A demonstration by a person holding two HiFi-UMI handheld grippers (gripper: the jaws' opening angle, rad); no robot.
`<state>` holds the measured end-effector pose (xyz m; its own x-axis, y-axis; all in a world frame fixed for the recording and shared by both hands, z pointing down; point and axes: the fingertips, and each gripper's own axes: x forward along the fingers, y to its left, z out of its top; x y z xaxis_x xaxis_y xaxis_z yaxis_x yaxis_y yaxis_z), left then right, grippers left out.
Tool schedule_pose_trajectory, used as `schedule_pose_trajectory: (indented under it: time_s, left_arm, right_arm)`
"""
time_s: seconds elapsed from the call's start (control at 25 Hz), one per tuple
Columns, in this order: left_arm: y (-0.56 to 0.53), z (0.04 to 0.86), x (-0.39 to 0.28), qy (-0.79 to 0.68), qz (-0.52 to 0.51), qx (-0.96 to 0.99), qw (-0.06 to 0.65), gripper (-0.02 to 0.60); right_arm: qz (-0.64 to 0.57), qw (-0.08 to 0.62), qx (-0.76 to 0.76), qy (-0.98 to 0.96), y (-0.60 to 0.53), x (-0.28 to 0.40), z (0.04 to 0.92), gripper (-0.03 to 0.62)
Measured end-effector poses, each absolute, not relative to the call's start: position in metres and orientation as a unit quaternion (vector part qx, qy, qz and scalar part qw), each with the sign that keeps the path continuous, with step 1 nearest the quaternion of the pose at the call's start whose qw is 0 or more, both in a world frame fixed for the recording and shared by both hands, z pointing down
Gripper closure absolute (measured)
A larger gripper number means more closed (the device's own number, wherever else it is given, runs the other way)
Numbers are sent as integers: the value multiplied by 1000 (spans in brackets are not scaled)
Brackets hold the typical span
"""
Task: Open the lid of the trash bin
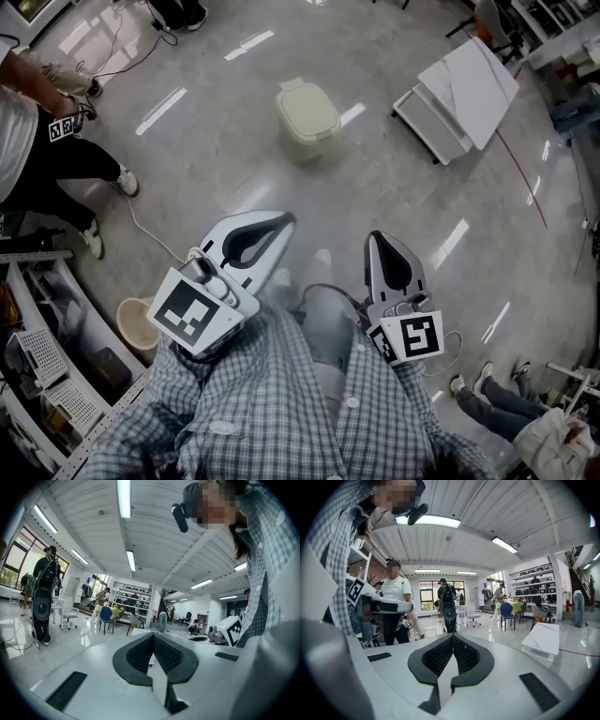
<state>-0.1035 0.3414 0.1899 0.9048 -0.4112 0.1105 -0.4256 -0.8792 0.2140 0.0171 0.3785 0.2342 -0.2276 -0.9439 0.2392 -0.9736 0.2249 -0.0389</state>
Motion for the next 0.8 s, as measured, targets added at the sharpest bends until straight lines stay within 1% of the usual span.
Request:
schedule_pose_trajectory:
  time_s: [0.32,0.8]
  left_arm:
    - [329,194,-107,-242,30,961,129,577]
    - [287,197,-73,-266,35,954,133,577]
  right_arm:
    - [99,82,608,-784,362,24,238,576]
    - [100,81,592,-796,313,62,238,576]
